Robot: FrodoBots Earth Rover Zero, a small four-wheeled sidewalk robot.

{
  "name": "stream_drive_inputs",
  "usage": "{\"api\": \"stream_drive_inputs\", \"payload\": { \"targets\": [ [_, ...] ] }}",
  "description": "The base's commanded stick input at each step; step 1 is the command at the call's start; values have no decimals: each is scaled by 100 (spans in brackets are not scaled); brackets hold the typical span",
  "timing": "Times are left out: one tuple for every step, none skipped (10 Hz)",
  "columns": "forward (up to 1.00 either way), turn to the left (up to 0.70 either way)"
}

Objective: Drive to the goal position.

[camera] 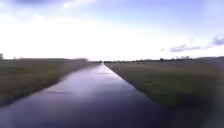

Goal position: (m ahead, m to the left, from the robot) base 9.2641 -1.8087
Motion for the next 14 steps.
{"api": "stream_drive_inputs", "payload": {
  "targets": [
    [45,0],
    [45,0],
    [45,0],
    [45,0],
    [45,0],
    [45,0],
    [45,0],
    [45,0],
    [45,0],
    [45,0],
    [45,0],
    [45,0],
    [45,0],
    [45,0]
  ]
}}
